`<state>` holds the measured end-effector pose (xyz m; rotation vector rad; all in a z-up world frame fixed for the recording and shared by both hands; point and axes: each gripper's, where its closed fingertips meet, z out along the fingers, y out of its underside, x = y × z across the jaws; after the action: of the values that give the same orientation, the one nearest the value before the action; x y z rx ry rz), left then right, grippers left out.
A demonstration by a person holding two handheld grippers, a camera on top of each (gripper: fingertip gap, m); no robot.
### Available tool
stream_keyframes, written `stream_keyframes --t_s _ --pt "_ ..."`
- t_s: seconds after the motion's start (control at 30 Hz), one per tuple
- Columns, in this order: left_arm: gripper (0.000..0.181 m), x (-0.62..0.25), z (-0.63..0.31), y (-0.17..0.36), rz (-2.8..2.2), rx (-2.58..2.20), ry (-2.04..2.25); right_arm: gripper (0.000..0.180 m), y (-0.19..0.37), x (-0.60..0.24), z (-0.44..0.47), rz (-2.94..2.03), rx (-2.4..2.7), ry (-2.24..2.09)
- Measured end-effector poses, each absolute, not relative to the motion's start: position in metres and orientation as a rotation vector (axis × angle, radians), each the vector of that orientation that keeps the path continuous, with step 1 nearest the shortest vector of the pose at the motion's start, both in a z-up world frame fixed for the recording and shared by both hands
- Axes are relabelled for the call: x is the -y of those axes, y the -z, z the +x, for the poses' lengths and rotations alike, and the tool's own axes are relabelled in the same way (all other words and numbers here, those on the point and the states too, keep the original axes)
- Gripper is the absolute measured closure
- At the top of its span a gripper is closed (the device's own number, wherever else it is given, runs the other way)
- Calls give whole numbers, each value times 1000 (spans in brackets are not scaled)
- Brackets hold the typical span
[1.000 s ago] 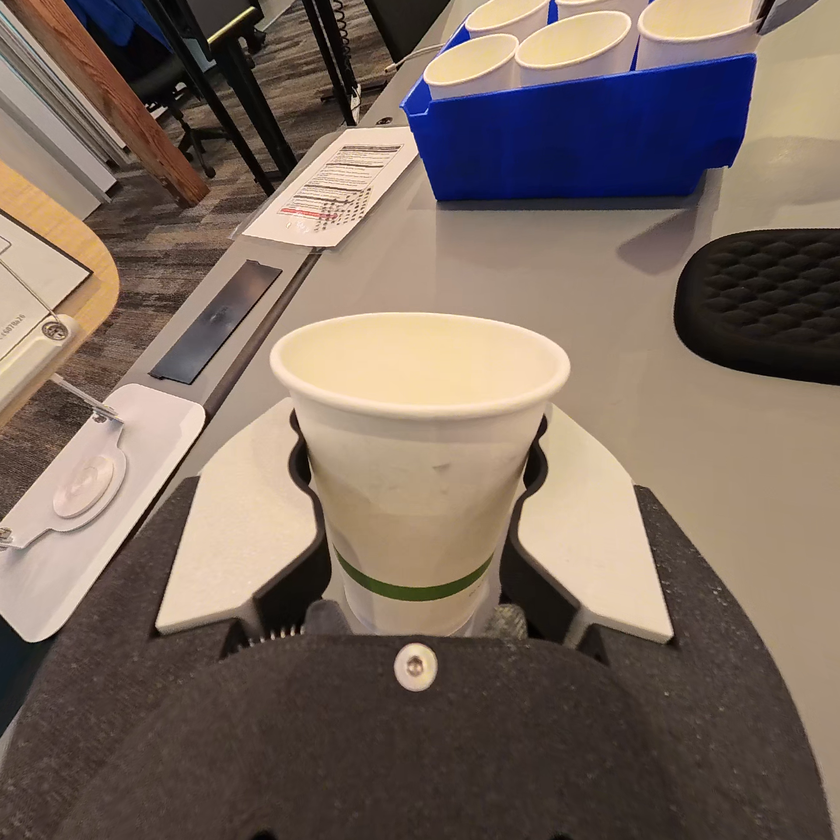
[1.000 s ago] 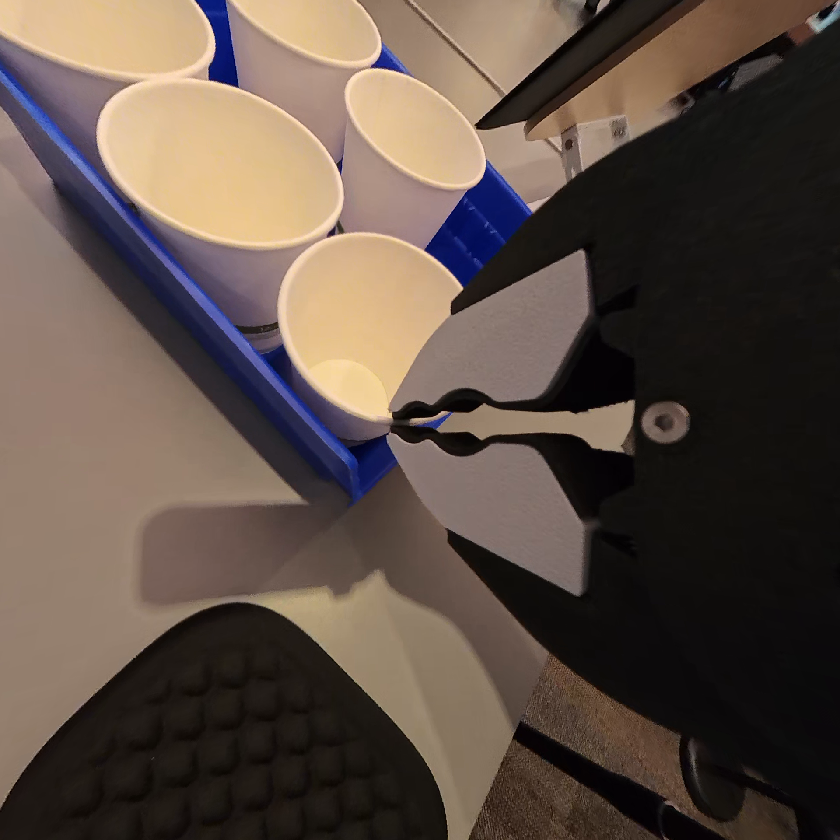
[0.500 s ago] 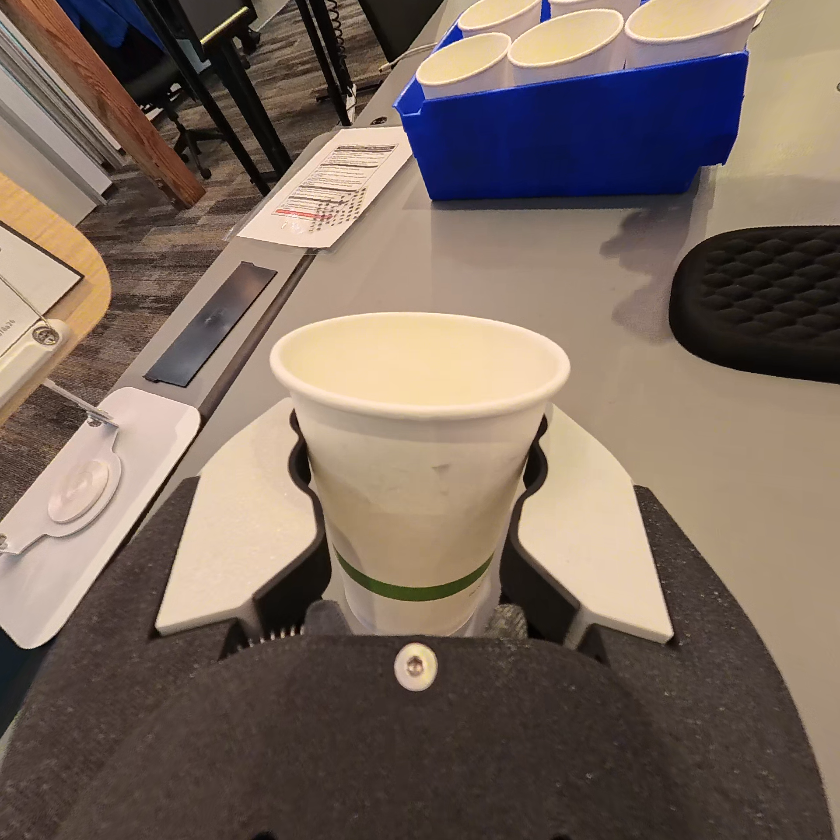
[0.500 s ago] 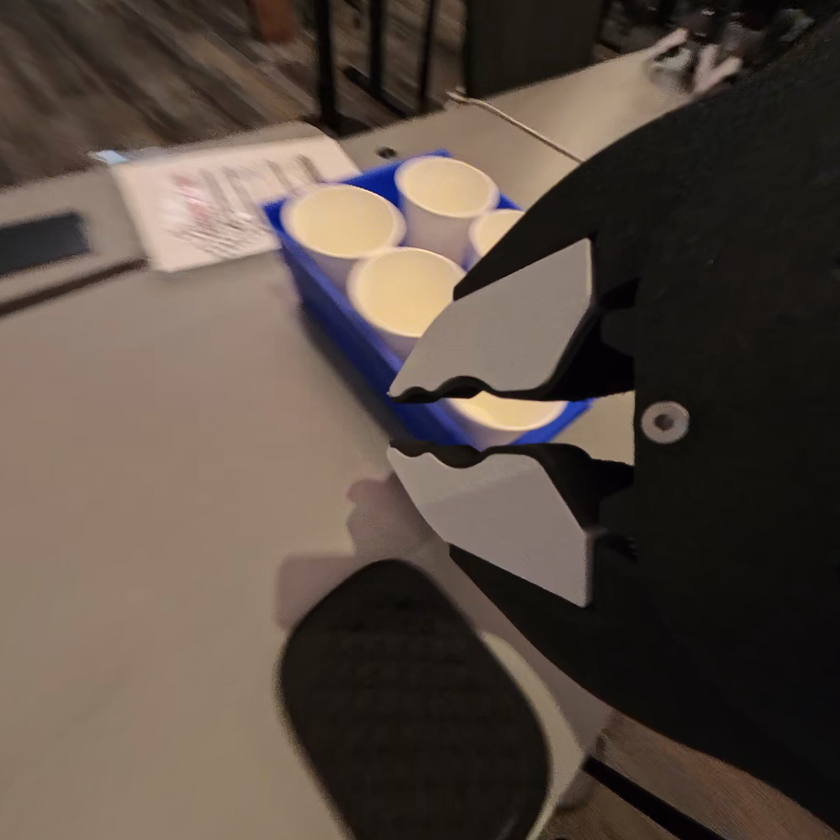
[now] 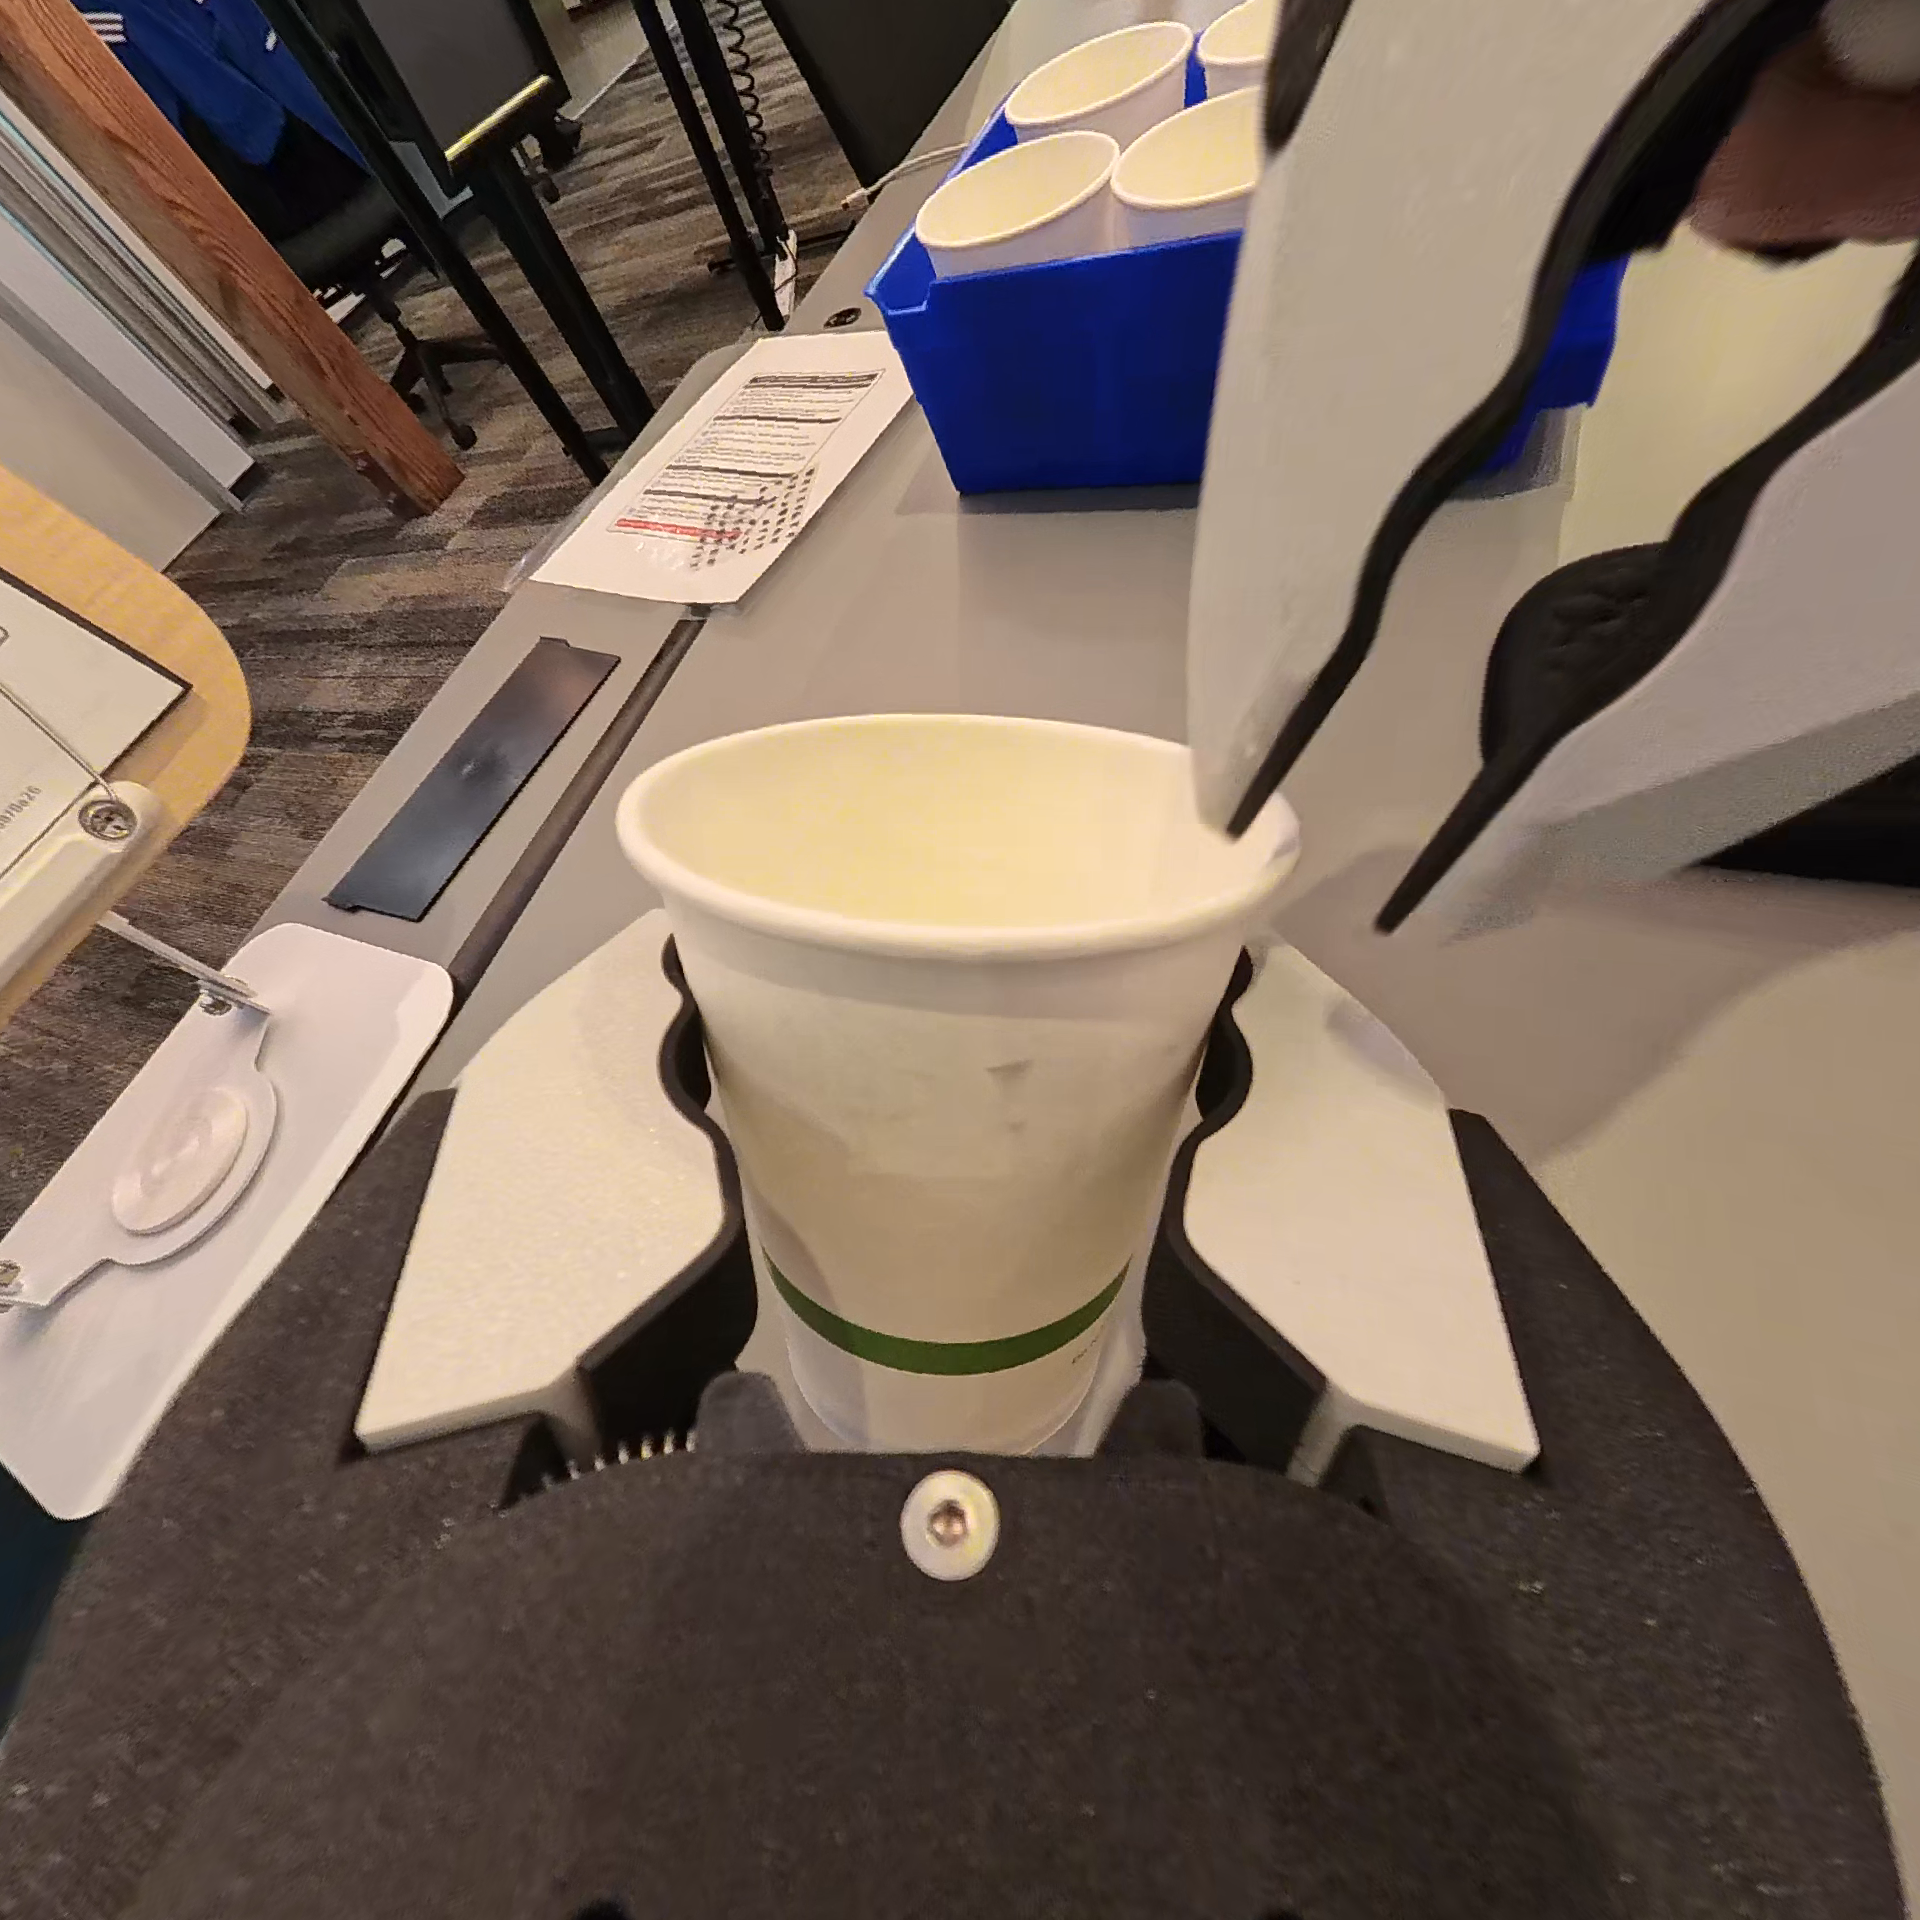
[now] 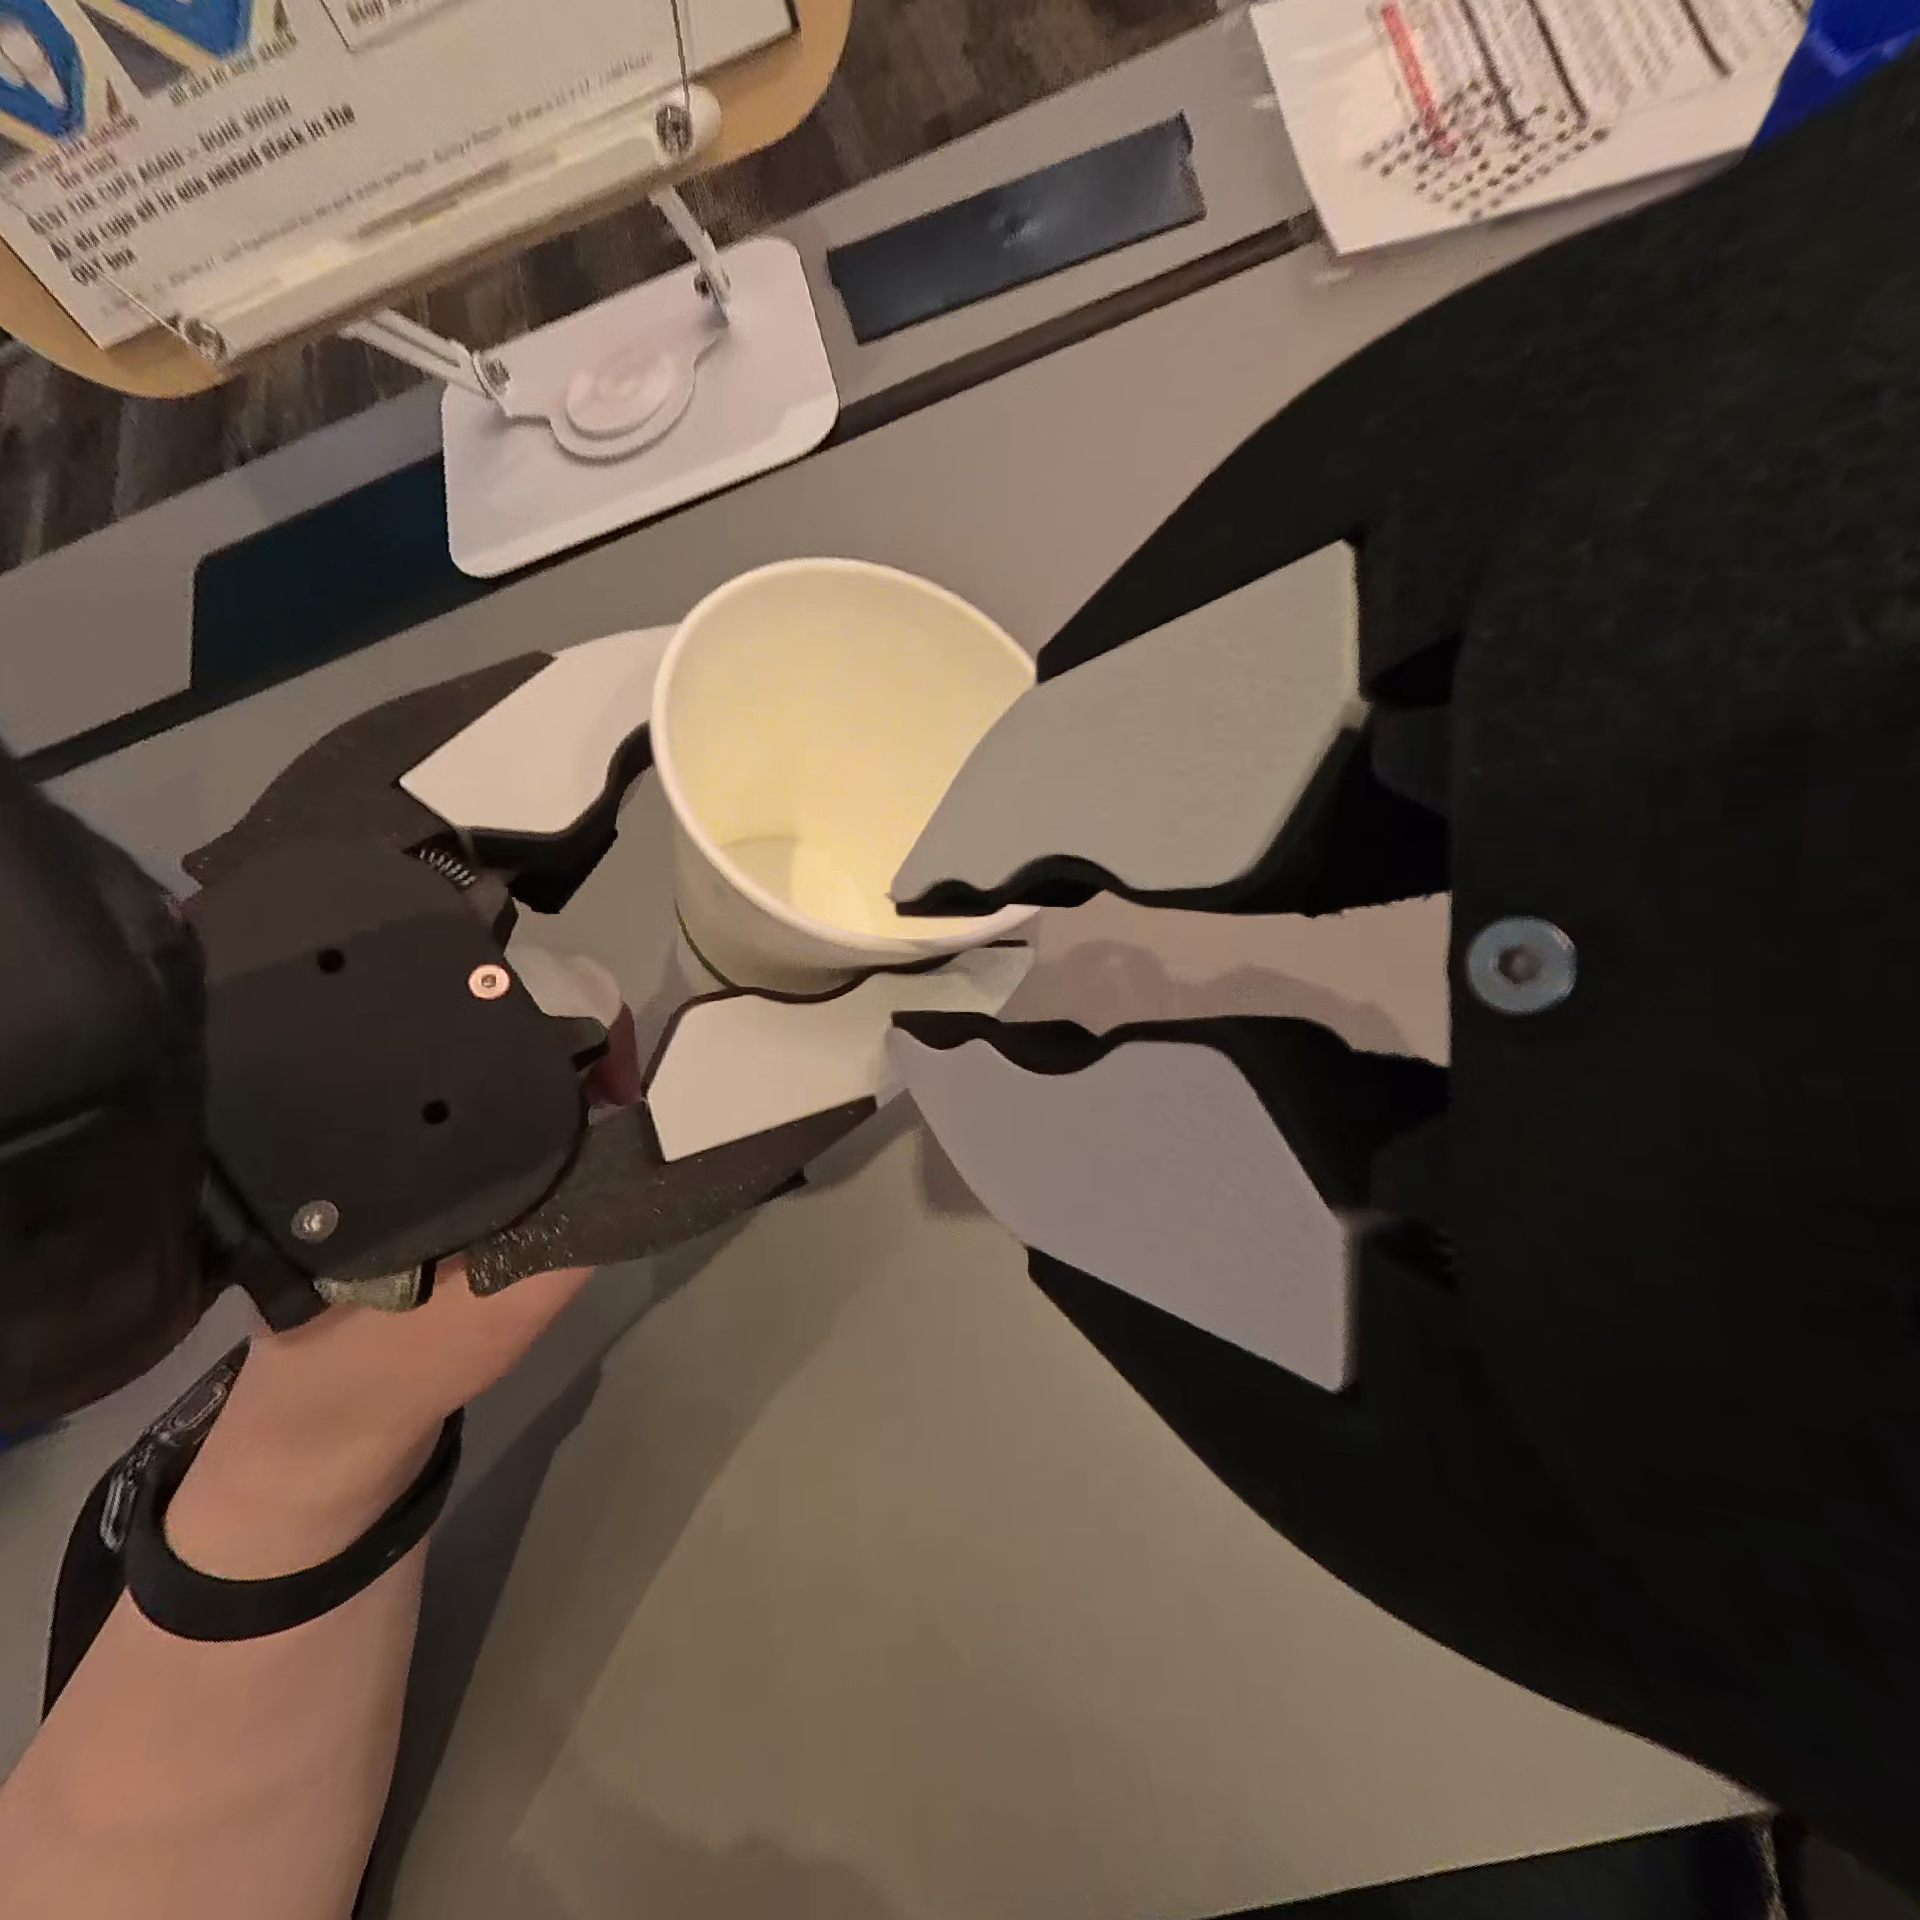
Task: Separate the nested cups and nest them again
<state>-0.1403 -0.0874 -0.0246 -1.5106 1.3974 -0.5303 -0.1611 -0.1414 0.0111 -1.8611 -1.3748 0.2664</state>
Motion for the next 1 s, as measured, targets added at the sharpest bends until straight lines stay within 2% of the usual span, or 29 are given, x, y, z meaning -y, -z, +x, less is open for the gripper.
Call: stream_keyframes --t_s 0.2,0.67,0.87,1.0 --pt "88 91 -139 22 -1487 -1407 546 176 0 134 -167 -1870 1399 -282" --pt "84 105 -133 22 -1457 -1452 609 177 -11 144 -148 -1888 1351 -287" --pt "84 99 -134 26 -1461 -1442 538 177 -43 156 -89 -1906 1238 -140" --pt "85 91 -137 27 -1484 -1416 536 177 -93 167 2 -1952 1090 191"
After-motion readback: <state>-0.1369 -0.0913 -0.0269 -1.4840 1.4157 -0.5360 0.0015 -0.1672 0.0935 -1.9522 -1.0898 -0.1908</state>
